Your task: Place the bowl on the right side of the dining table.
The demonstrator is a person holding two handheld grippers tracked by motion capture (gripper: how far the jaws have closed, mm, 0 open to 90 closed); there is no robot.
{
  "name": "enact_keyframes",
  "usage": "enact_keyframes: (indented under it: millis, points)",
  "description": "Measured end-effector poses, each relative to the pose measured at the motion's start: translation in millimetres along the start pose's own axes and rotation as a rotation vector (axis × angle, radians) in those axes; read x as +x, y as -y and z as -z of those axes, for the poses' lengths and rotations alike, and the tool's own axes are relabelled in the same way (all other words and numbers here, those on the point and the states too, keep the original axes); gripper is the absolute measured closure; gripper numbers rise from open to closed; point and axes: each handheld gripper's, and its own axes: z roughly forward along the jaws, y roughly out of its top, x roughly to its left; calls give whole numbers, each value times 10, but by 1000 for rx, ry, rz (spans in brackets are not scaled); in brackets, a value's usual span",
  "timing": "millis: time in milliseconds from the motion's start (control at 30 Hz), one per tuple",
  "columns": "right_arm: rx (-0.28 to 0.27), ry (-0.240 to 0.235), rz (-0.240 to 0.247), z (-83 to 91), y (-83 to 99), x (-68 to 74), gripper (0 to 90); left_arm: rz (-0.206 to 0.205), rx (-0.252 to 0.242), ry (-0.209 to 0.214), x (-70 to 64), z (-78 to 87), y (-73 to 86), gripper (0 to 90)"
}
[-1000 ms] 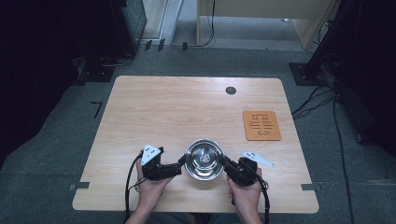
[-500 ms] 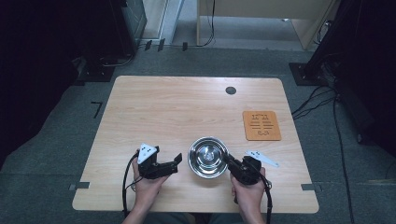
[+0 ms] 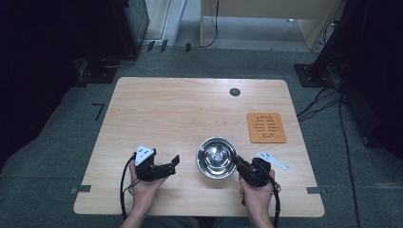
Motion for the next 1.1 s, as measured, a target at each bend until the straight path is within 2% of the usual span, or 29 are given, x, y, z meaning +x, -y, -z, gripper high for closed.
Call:
enact_keyframes:
  millis: [600, 1100]
  points:
    - [-23, 28, -22, 40, -66, -119, 856, 21, 21, -53, 222, 53, 12, 0]
    - [-43, 50, -41, 82, -122, -206, 856, 33, 49, -120, 439, 107, 38, 0]
